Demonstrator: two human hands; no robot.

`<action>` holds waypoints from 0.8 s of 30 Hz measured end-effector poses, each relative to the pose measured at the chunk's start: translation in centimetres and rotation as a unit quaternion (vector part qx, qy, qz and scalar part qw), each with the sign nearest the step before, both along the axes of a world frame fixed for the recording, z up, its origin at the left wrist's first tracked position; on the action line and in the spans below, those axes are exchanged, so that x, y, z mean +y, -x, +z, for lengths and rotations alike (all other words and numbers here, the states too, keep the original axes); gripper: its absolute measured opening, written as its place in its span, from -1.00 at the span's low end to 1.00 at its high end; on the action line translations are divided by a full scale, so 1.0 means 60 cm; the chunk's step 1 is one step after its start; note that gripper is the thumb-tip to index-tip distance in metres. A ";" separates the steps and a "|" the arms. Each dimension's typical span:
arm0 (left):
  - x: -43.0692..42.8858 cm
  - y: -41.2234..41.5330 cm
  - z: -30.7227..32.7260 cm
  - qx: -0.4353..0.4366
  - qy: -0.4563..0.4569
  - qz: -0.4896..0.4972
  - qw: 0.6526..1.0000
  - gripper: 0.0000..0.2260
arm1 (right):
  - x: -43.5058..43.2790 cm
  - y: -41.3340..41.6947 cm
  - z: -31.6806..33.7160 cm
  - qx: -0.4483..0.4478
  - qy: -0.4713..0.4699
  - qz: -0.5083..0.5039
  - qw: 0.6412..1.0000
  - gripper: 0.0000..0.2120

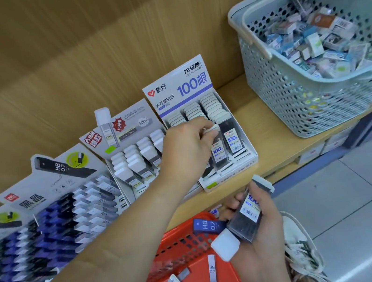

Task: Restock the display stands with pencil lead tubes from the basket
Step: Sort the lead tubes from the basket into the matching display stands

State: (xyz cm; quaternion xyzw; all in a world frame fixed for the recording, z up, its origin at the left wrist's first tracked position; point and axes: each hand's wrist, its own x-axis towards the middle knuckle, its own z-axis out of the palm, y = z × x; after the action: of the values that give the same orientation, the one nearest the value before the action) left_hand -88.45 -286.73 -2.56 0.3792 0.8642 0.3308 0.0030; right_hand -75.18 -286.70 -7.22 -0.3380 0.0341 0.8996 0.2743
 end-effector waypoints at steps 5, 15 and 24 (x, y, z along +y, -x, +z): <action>0.009 -0.001 -0.015 -0.071 -0.025 0.012 0.997 -0.93 | 0.000 -0.001 0.002 0.018 0.000 -0.003 1.000 -0.85; 0.007 0.008 -0.029 0.079 0.048 -0.023 0.996 -0.77 | 0.009 -0.001 0.011 0.032 0.029 -0.002 0.999 -0.69; -0.100 -0.061 0.044 -0.286 0.015 0.012 0.958 -0.84 | 0.017 0.002 0.020 0.127 0.002 -0.028 0.992 -0.69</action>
State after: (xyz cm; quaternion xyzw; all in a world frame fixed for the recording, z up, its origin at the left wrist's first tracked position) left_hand -84.79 -292.73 0.05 0.2586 0.8366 0.4123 0.2515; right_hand -75.29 -285.66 -5.99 -0.2208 0.0795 0.9270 0.2927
